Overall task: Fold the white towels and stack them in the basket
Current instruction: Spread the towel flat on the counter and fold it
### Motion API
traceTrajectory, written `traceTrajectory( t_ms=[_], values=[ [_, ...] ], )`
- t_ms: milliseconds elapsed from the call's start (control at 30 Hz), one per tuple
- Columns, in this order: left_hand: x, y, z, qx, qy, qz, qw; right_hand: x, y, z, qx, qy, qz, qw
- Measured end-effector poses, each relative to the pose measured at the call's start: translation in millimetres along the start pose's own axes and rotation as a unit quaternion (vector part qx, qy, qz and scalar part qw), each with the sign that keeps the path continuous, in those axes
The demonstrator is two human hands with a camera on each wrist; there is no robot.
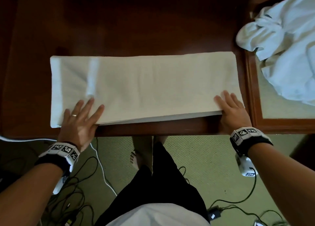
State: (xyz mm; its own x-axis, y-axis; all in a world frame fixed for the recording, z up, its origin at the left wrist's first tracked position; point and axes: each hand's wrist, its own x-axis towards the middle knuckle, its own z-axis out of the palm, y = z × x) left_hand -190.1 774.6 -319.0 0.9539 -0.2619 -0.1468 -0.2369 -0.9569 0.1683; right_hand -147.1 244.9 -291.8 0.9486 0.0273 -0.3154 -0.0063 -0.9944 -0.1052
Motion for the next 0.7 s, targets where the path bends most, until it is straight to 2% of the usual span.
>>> traceTrajectory(
  t_ms=[33,133,200,233,300,367,400,533,600,700],
  values=[
    [-2,1,0,0.009,-0.002,0.0,1.0,-2,5,2,-0.002,0.008,-0.006,1.0],
    [-4,1,0,0.026,-0.032,-0.01,0.999,-12,11,7,-0.048,-0.03,-0.007,0.998],
    [0,0,-3,0.017,-0.031,-0.015,0.999,-11,-1,5,-0.056,-0.013,0.009,0.998],
    [0,-1,-4,0.007,-0.02,-0.017,1.0,-9,-13,5,-0.052,0.021,-0.009,0.998],
    [-1,-11,-7,0.005,0.005,-0.024,1.0,-5,-39,9,-0.046,0.076,-0.102,0.991],
    [-6,-26,-12,0.024,0.018,-0.034,0.999,-2,-59,19,-0.056,0.077,-0.204,0.974],
    [-10,-32,-16,0.029,0.015,-0.037,0.999,0,-64,21,-0.053,0.071,-0.233,0.968],
    [-32,-43,-25,0.007,-0.038,-0.032,0.999,-2,-54,23,-0.031,0.066,-0.271,0.96],
    [-37,-37,-26,0.004,-0.055,-0.05,0.997,-8,-51,20,-0.035,0.057,-0.289,0.955],
    [-19,-18,-32,0.011,-0.06,-0.083,0.995,-4,-71,10,0.004,0.083,-0.262,0.961]
  ],
)
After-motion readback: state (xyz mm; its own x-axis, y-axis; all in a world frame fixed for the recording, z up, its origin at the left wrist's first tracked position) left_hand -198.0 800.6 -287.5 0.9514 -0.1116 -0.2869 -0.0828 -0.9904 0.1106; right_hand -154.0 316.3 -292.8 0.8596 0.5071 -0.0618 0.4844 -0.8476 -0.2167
